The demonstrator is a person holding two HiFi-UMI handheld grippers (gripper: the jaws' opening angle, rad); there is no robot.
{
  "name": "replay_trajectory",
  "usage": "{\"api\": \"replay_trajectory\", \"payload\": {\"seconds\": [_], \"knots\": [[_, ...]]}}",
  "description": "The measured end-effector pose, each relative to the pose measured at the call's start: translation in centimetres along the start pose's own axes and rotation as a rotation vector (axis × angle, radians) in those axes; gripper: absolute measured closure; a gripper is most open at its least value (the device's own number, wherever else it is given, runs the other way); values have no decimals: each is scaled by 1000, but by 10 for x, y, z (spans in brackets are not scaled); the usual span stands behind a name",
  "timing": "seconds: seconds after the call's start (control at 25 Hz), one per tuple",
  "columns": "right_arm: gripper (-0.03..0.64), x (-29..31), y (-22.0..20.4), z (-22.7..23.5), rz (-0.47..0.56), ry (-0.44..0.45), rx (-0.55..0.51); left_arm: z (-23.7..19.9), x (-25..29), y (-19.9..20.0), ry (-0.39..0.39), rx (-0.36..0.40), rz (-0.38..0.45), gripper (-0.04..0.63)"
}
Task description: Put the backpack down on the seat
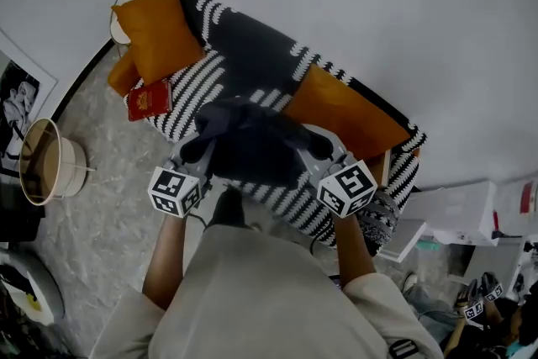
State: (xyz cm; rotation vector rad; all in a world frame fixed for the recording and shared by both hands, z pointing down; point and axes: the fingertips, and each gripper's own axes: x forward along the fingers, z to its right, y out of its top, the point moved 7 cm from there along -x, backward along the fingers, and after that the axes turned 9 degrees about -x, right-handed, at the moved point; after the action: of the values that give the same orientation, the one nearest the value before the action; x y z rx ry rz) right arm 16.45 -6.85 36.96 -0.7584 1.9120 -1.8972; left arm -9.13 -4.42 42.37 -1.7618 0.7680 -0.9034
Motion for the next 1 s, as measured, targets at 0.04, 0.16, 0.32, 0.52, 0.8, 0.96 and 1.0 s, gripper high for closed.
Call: {"api": "replay_trajectory", "payload": {"seconds": [0.04,0.16,0.32,0.52,0.8,0.96,1.0], "knots": [[574,9,-2,7,-5,-5,6,-8,8,1,-4,-5,-4,541],[574,36,-7,29,-23,-22,22,-34,36,6,-20,-15,-23,541],[573,73,-17,58,-41,-38,52,-69,71,12,-37,-26,-47,541],[574,125,-24,82,-60,-34,76,-118,106,23,-43,-36,-73,541],[574,182,-36,110,-87,-34,92,-172,147,28,-49,-61,-105,541],[574,207,-50,131,-110,-47,106,-196,176,23,-59,-76,-126,541],[574,213,-54,135,-117,-50,110,-202,183,21,-62,-81,-134,541]]}}
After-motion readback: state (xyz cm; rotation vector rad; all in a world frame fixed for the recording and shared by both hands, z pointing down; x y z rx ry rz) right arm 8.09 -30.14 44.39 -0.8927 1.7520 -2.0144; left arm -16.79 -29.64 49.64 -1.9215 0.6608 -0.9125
